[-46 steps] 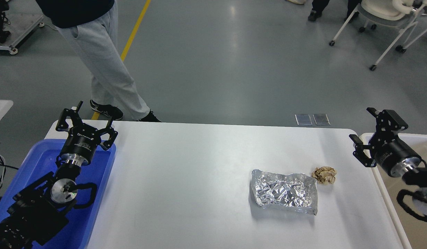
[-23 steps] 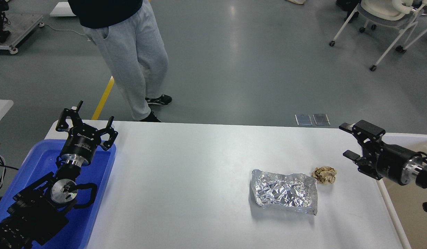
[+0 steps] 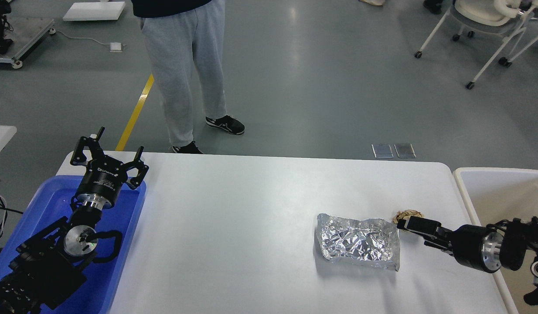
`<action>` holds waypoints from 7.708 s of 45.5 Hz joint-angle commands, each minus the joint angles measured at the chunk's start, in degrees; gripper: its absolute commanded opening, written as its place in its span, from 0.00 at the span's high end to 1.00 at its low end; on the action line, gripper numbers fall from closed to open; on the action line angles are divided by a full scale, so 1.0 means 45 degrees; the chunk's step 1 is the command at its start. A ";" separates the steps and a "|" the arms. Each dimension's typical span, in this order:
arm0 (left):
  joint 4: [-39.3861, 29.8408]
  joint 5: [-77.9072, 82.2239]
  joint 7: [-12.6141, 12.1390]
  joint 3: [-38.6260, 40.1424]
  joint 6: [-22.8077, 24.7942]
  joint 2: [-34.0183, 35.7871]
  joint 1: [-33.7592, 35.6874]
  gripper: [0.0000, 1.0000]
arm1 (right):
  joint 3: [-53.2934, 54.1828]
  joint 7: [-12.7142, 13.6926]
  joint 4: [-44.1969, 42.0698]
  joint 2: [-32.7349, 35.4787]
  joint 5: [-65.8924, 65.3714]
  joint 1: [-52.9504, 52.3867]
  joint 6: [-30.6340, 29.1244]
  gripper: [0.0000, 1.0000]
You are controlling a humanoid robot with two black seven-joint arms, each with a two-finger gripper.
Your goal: Tidy desktop
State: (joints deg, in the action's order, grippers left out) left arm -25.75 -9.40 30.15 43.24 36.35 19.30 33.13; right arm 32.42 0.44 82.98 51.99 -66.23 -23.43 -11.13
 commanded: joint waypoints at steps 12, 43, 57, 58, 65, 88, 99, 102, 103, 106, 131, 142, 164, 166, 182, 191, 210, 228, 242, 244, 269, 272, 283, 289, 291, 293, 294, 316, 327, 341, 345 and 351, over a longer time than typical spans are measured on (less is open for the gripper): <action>0.0000 -0.0001 0.0000 0.0000 -0.0011 0.0007 0.0000 0.00 | -0.2379 -0.0078 -0.1820 -0.1454 -0.2764 -0.0926 0.0344 0.01; 0.0000 -0.0001 0.0000 0.0000 -0.0011 0.0007 0.0000 0.00 | -0.3492 -0.1055 -0.4417 -0.3681 -0.3467 -0.1962 0.1281 0.02; 0.0000 -0.0001 0.0000 0.0000 -0.0011 0.0007 0.0000 0.00 | -0.4350 -0.1035 -0.4711 -0.3838 -0.3486 -0.2235 0.1477 0.60; 0.0000 -0.0001 0.0000 0.0000 -0.0011 0.0007 0.0000 0.00 | -0.4449 -0.1035 -0.4711 -0.3838 -0.3486 -0.2294 0.1477 0.65; 0.0000 -0.0001 0.0000 0.0000 -0.0011 -0.0012 0.0000 0.00 | -0.4801 -0.0996 -0.4789 -0.3838 -0.3486 -0.2548 0.1750 0.96; 0.0000 -0.0001 0.0000 0.0000 -0.0011 0.0007 0.0000 0.00 | -0.4821 -0.0996 -0.5121 -0.3760 -0.3467 -0.2568 0.1965 1.00; 0.0000 -0.0001 0.0000 0.0000 -0.0011 0.0007 0.0000 0.00 | -0.4840 -0.1016 -0.4712 -0.3252 -0.3057 -0.2723 0.1692 1.00; 0.0000 -0.0001 0.0000 0.0000 -0.0011 -0.0012 0.0000 0.00 | -0.4840 -0.1055 -0.4380 -0.2921 -0.2998 -0.2802 0.1692 1.00; 0.0000 -0.0001 0.0000 0.0000 0.0008 -0.0012 0.0000 0.00 | -0.4840 -0.1074 -0.4282 -0.2784 -0.2979 -0.2860 0.1673 1.00; 0.0001 -0.0001 0.0000 0.0000 0.0008 -0.0012 0.0000 0.00 | -0.4840 -0.1074 -0.3911 -0.2335 -0.2920 -0.3075 0.1595 1.00; 0.0000 -0.0001 0.0000 0.0000 -0.0011 0.0007 0.0019 0.00 | -0.4821 -0.1035 -0.0395 0.2098 -0.1143 -0.6023 -0.0123 1.00; 0.0000 -0.0001 0.0000 0.0000 -0.0011 0.0007 0.0000 0.00 | -0.4762 -0.1035 0.0270 0.3466 -0.0967 -0.7586 -0.1470 1.00; 0.0000 -0.0001 0.0000 0.0000 -0.0011 -0.0012 0.0000 0.00 | -0.4801 -0.0977 0.0739 0.4619 -0.0654 -0.9326 -0.2937 1.00; 0.0000 -0.0001 0.0000 0.0000 -0.0011 -0.0012 0.0000 0.00 | -0.4801 -0.0977 0.0700 0.4619 -0.0674 -0.9267 -0.2917 1.00; 0.0000 -0.0001 0.0000 0.0000 -0.0011 0.0007 0.0000 0.00 | -0.4821 -0.0957 -0.0432 0.4873 -0.0577 -0.8350 -0.2000 1.00; 0.0000 -0.0001 0.0000 0.0000 -0.0011 0.0007 0.0000 0.00 | -0.4801 -0.0996 -0.1604 0.4893 0.0184 -0.7354 -0.1298 1.00; 0.0000 -0.0001 0.0000 0.0000 -0.0011 0.0007 0.0000 0.00 | -0.4782 -0.1055 -0.5099 0.3995 0.5104 -0.4424 0.1242 1.00; 0.0000 -0.0001 0.0000 0.0000 -0.0011 0.0007 0.0000 0.00 | -0.4625 -0.1074 -1.0820 0.1457 0.9618 -0.2530 0.1438 1.00; 0.0000 -0.0001 0.0000 0.0000 -0.0011 -0.0012 0.0000 0.00 | -0.4567 -0.1055 -1.4318 -0.0848 1.0868 -0.1455 0.1419 1.00; 0.0000 -0.0001 0.0000 0.0000 -0.0011 0.0007 0.0000 0.00 | -0.4567 -0.1055 -1.4805 -0.1141 1.1063 -0.1299 0.1419 1.00; 0.0000 -0.0001 0.0000 0.0000 -0.0011 0.0007 0.0000 0.00 | -0.4567 -0.1035 -1.8148 -0.4560 1.2217 -0.1142 0.1652 1.00; 0.0000 -0.0001 0.0000 0.0000 -0.0011 0.0007 0.0000 0.00 | -0.4567 -0.1035 -1.8148 -0.4677 1.2217 -0.1161 0.1809 1.00; 0.0000 -0.0002 0.0000 0.0000 -0.0011 0.0007 0.0000 0.00 | -0.4664 -0.1035 -1.8148 -0.5166 1.2217 -0.1200 0.2278 1.00; 0.0000 -0.0001 0.0000 0.0000 -0.0011 0.0007 0.0000 0.00 | -0.4723 -0.1035 -1.8148 -0.5341 1.2217 -0.1200 0.2493 1.00; 0.0000 -0.0001 0.0000 0.0000 -0.0011 -0.0012 0.0000 0.00 | -0.4742 -0.1035 -1.8148 -0.5361 1.2217 -0.1200 0.2570 1.00; 0.0000 -0.0001 0.0000 0.0000 -0.0011 -0.0012 0.0000 0.00 | -0.4781 -0.1035 -1.8148 -0.5439 1.2217 -0.1200 0.2668 1.00; 0.0000 -0.0001 0.0000 0.0000 -0.0011 -0.0012 0.0000 0.00 | -0.4782 -0.1035 -1.8148 -0.5478 1.2217 -0.1200 0.2727 1.00; 0.0000 -0.0002 0.0000 0.0000 -0.0011 0.0007 0.0000 0.00 | -0.4723 -0.1035 -1.8187 -0.5459 1.2217 -0.1279 0.3040 0.29; 0.0000 -0.0001 0.0000 0.0000 -0.0011 0.0007 0.0000 0.00 | -0.4645 -0.1035 -1.8480 -0.5439 1.2217 -0.1318 0.3040 0.01; 0.0000 -0.0001 0.0000 0.0000 -0.0011 0.0007 0.0000 0.00 | -0.4742 -0.1035 -1.8480 -0.5341 1.2217 -0.1787 0.2962 0.01; 0.0000 -0.0001 0.0000 0.0000 -0.0011 0.0007 0.0000 0.00 | -0.4742 -0.1035 -1.8519 -0.5341 1.2217 -0.1805 0.3039 0.01; 0.0000 -0.0001 0.0000 0.0000 -0.0011 0.0007 0.0000 0.00 | -0.4742 -0.1035 -1.8480 -0.5322 1.2217 -0.2059 0.2981 0.01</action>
State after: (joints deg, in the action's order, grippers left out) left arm -25.75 -9.42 30.15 43.24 36.29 19.32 33.14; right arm 11.21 -4.22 -0.16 27.88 -11.24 -31.20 2.43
